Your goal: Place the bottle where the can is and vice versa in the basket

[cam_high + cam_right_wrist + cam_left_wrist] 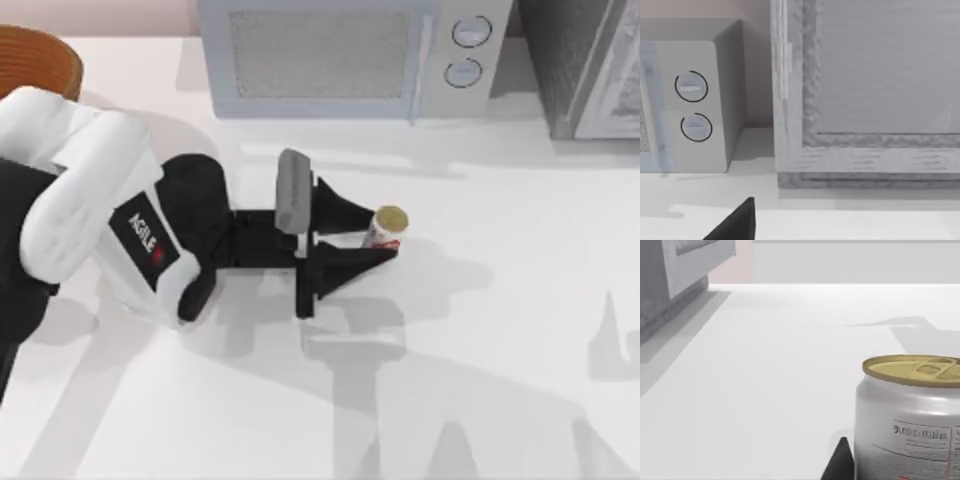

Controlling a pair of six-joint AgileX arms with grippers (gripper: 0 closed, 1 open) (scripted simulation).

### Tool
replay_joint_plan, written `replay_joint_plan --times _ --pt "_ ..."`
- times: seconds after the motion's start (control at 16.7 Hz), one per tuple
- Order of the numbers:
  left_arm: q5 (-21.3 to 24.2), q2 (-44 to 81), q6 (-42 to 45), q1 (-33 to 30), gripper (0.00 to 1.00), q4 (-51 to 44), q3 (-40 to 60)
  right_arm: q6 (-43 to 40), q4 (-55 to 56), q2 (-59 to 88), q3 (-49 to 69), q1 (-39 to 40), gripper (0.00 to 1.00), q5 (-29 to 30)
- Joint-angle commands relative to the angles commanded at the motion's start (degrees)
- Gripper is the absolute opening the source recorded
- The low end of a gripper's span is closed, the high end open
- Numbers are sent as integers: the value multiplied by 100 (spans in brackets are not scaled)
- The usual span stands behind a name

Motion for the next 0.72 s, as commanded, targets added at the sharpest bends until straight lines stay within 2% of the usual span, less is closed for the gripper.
replay_joint_plan --times 0.72 --pt "0 0 0 0 98 0 0 0 0 0 0 0 100 0"
